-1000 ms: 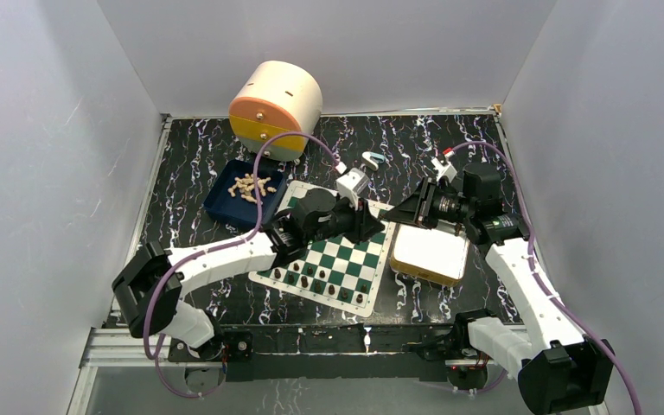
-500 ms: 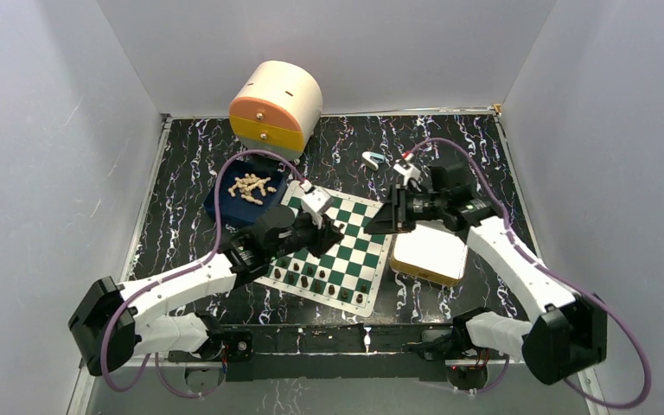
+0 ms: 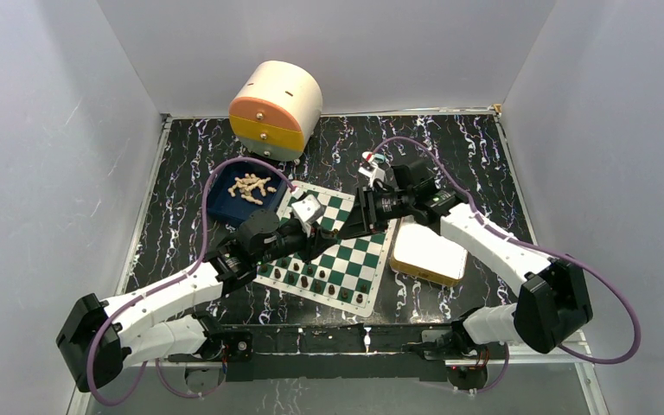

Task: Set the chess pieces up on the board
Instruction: Place the chess piece on the chessboard.

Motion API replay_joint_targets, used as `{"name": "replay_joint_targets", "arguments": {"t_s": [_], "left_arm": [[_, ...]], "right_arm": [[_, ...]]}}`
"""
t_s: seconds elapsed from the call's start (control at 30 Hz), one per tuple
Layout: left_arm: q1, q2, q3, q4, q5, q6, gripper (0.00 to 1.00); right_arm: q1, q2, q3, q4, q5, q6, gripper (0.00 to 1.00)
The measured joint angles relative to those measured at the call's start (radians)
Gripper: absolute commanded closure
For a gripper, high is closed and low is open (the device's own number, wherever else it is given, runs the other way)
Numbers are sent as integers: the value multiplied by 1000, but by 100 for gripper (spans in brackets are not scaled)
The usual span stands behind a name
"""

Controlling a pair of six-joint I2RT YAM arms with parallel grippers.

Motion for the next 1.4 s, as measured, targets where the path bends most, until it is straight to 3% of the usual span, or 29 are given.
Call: {"name": "replay_joint_targets", "arguments": {"t_s": [0.27, 0.53, 0.6, 0.7, 0.8, 1.13, 1.23, 1.4], "left_arm": [[0, 15, 0, -2, 65, 16, 92], [0, 24, 0, 1, 92, 17, 91], [0, 24, 0, 2, 91, 16, 79], [0, 24, 1, -2, 78, 14, 53], [0, 26, 11, -39, 46, 11, 37], [10, 6, 51, -173, -62, -23, 21], [66, -19, 51, -192, -71, -71, 15], [234, -29, 55, -216, -66, -184, 14]], "right_arm": [[29, 32, 7, 31, 0, 26, 64], [51, 45, 8, 47, 4, 32, 81], [51, 45, 8, 49, 5, 30, 82], [51, 45, 8, 48, 13, 26, 83], [52, 44, 8, 46, 47, 21, 83], [53, 10, 5, 15, 260, -2, 85], [60, 4, 5, -2, 320, -12, 85], [116, 4, 5, -72, 454, -49, 85]]}}
